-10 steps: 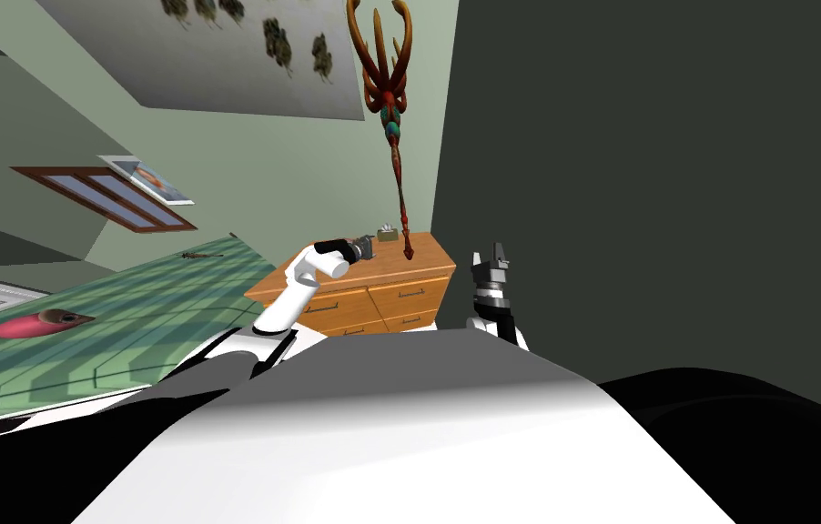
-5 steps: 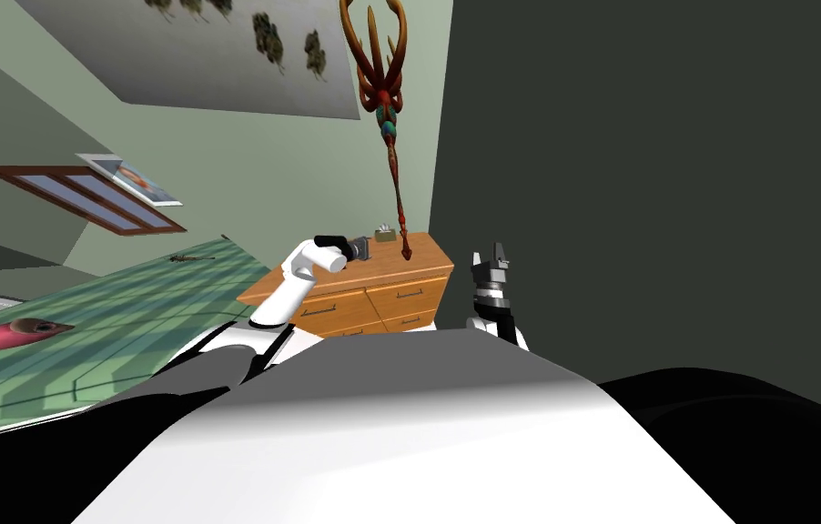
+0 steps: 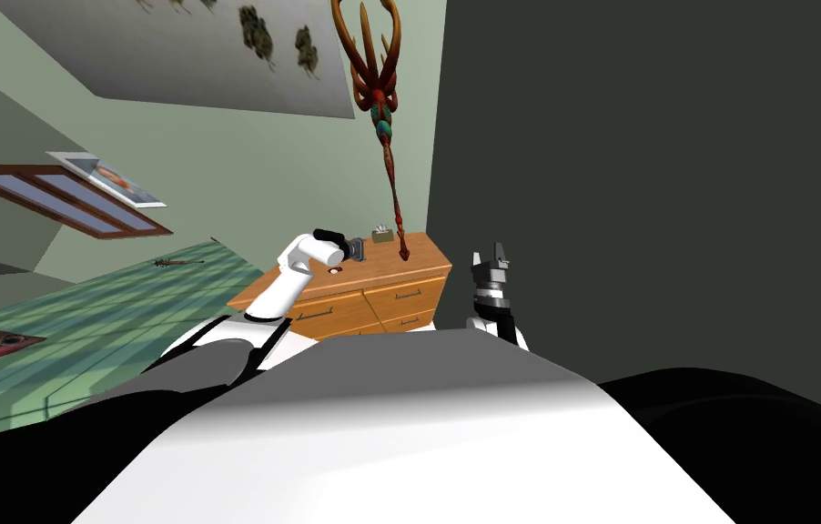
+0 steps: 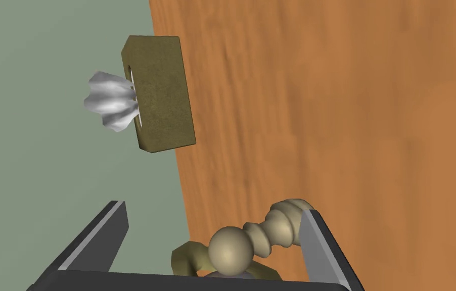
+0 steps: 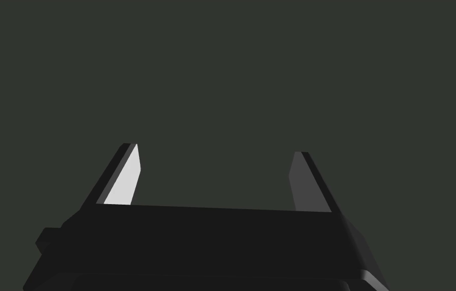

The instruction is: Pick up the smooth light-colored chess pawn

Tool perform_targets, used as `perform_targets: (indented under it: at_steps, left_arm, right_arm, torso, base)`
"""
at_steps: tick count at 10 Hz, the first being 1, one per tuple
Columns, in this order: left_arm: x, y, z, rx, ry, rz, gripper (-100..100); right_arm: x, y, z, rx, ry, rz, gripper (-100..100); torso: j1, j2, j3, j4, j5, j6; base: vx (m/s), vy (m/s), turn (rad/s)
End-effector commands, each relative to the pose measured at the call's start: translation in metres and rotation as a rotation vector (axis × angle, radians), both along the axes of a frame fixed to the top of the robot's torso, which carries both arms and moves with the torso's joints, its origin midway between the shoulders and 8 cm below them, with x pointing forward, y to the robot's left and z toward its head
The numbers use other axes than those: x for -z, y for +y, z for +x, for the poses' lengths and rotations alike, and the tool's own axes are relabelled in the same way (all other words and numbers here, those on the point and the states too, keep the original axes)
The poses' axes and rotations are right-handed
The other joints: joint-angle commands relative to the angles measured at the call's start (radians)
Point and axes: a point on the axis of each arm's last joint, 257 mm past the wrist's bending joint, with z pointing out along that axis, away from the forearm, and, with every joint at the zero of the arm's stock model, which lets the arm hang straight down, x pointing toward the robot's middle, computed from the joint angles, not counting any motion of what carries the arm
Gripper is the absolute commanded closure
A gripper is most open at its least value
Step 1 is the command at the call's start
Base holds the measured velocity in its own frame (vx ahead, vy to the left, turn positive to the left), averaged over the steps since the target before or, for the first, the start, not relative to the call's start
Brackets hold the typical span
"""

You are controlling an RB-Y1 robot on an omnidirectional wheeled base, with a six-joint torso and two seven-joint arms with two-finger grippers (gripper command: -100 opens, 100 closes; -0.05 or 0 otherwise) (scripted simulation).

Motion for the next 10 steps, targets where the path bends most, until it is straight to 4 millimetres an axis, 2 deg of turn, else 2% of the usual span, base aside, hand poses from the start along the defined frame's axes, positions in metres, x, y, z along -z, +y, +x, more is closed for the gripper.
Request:
perform_targets:
  at_steps: [1, 2, 4, 5, 8, 10]
  left_arm:
    - [0.003, 0.016, -0.001, -0.045, 0.044, 0.005, -100]
    - [0.004, 0.017, -0.002, -0.048, 0.051, 0.007, -100]
    - [0.007, 0.042, -0.003, -0.119, 0.111, 0.008, -100]
    - [0.008, 0.043, -0.005, -0.122, 0.119, 0.012, -100]
    - [0.012, 0.072, -0.010, -0.212, 0.194, 0.010, -100]
    - [0.013, 0.084, -0.014, -0.250, 0.224, 0.008, -100]
  right_arm:
    - [0.000, 0.000, 0.000, 0.000, 0.000, 0.000, 0]
    - [0.000, 0.000, 0.000, 0.000, 0.000, 0.000, 0]
    - [0.000, 0.000, 0.000, 0.000, 0.000, 0.000, 0]
    - [0.000, 0.000, 0.000, 0.000, 0.000, 0.000, 0]
    - [0.000, 0.000, 0.000, 0.000, 0.000, 0.000, 0]
    - [0.000, 0.000, 0.000, 0.000, 0.000, 0.000, 0]
  torso:
    - [0.000, 0.000, 0.000, 0.000, 0.000, 0.000]
    - [0.000, 0.000, 0.000, 0.000, 0.000, 0.000]
    - [0.000, 0.000, 0.000, 0.000, 0.000, 0.000]
    - [0.000, 0.000, 0.000, 0.000, 0.000, 0.000]
    - [0.000, 0.000, 0.000, 0.000, 0.000, 0.000]
    - [0.000, 0.000, 0.000, 0.000, 0.000, 0.000]
  base:
    - [0.014, -0.002, -0.065]
    - [0.010, 0.000, -0.027]
    - [0.011, -0.002, -0.078]
    - [0.010, -0.001, -0.026]
    - [0.014, -0.002, -0.061]
    - [0.012, -0.001, -0.042]
